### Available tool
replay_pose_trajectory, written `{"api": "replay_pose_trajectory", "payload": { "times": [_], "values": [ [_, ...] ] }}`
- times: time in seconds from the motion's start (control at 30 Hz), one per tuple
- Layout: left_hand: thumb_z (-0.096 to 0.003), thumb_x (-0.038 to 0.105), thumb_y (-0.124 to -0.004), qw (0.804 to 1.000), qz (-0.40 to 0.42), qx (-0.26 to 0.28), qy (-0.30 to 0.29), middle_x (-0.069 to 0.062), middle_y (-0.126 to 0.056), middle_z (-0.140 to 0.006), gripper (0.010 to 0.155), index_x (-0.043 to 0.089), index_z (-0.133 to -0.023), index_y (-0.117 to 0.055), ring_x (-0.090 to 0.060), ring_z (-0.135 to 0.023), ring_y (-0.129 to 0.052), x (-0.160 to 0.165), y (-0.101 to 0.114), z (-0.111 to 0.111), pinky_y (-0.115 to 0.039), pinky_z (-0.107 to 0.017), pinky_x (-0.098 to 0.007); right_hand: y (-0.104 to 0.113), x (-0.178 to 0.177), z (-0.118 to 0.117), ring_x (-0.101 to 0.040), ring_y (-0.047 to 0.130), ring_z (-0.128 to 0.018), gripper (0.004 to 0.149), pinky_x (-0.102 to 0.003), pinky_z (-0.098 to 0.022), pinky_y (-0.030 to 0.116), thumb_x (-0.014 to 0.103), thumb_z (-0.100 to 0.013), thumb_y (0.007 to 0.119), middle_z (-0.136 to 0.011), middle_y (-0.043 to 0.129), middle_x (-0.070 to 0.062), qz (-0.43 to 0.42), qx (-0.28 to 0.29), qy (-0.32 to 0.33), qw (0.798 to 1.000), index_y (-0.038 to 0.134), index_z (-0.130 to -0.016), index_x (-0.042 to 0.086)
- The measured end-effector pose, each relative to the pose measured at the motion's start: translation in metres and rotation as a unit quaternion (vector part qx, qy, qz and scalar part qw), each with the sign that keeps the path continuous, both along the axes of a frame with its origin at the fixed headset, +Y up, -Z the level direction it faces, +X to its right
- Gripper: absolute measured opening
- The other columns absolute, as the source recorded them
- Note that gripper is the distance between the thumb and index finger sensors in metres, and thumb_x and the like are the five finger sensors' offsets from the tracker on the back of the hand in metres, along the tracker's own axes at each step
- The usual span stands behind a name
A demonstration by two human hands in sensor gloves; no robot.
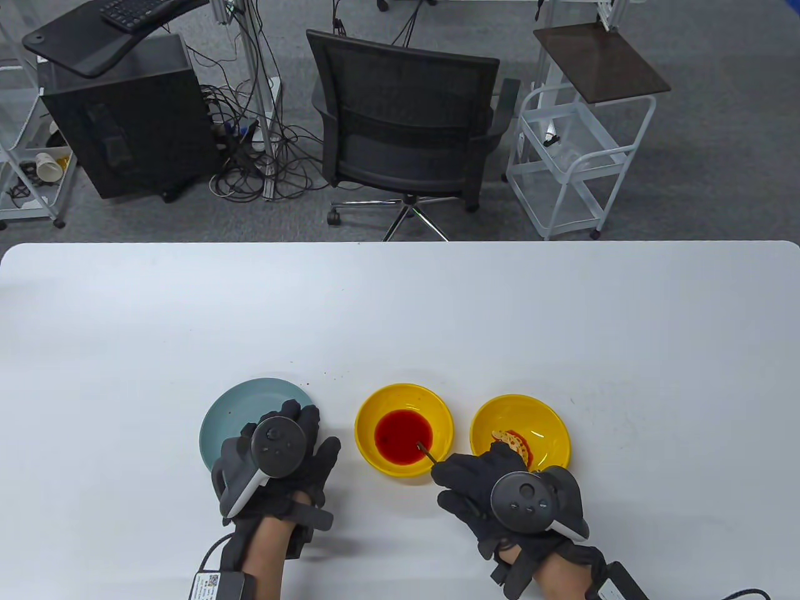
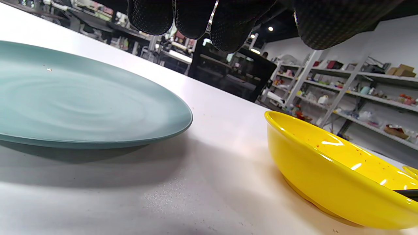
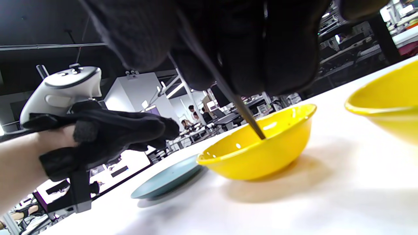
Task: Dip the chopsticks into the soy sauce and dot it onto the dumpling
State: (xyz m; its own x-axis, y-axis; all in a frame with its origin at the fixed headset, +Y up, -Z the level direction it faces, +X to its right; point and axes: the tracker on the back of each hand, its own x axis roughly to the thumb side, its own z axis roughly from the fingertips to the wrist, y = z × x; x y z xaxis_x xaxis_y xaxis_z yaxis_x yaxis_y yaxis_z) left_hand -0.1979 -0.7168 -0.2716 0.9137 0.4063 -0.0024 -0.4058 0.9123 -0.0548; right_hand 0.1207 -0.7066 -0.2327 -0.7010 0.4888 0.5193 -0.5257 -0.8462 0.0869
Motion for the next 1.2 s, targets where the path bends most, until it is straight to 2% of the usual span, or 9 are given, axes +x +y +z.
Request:
{"api": "replay_pose_trajectory", "payload": {
  "times": [0.5,0.8,1.03,1.2],
  "values": [
    [-0.0476,0.061,-0.072,1.0,0.004,0.004,-0.002,-0.008,-0.052,-0.117,0.074,0.02,-0.108,-0.063,-0.047,-0.104,-0.059,0.0,0.0,0.0,-0.039,-0.072,-0.072,0.001,0.006,-0.002,-0.04,0.095,-0.067,0.051,-0.074,-0.067,0.054,0.046,-0.041,0.078,-0.087,0.091,-0.011,-0.01,0.0,-0.007,1.0,0.084,-0.085,0.02],
    [-0.0476,0.061,-0.072,1.0,0.009,0.005,-0.002,-0.008,-0.052,-0.117,0.074,0.019,-0.108,-0.064,-0.047,-0.104,-0.059,-0.001,0.0,0.0,-0.039,-0.072,-0.072,0.008,0.012,-0.001,-0.04,0.095,-0.065,0.051,-0.074,-0.067,0.054,0.046,-0.041,0.078,-0.085,0.093,-0.012,-0.045,0.014,-0.003,0.999,0.085,-0.085,0.019],
    [-0.0475,0.061,-0.072,1.0,0.025,0.004,-0.007,-0.008,-0.053,-0.116,0.074,0.019,-0.108,-0.064,-0.047,-0.103,-0.06,-0.001,-0.001,0.0,-0.04,-0.072,-0.072,0.022,0.03,0.0,-0.041,0.096,-0.062,0.051,-0.075,-0.067,0.053,0.046,-0.042,0.078,-0.081,0.095,-0.014,-0.085,0.044,-0.043,0.995,0.086,-0.083,0.016],
    [-0.0473,0.061,-0.072,1.0,0.006,0.006,-0.006,-0.008,-0.053,-0.116,0.074,0.019,-0.108,-0.065,-0.046,-0.103,-0.061,0.0,-0.001,0.0,-0.04,-0.072,-0.072,0.024,0.036,-0.001,-0.041,0.096,-0.059,0.051,-0.075,-0.067,0.052,0.045,-0.042,0.078,-0.078,0.096,-0.015,-0.097,0.048,-0.057,0.992,0.087,-0.081,0.015]
  ]
}}
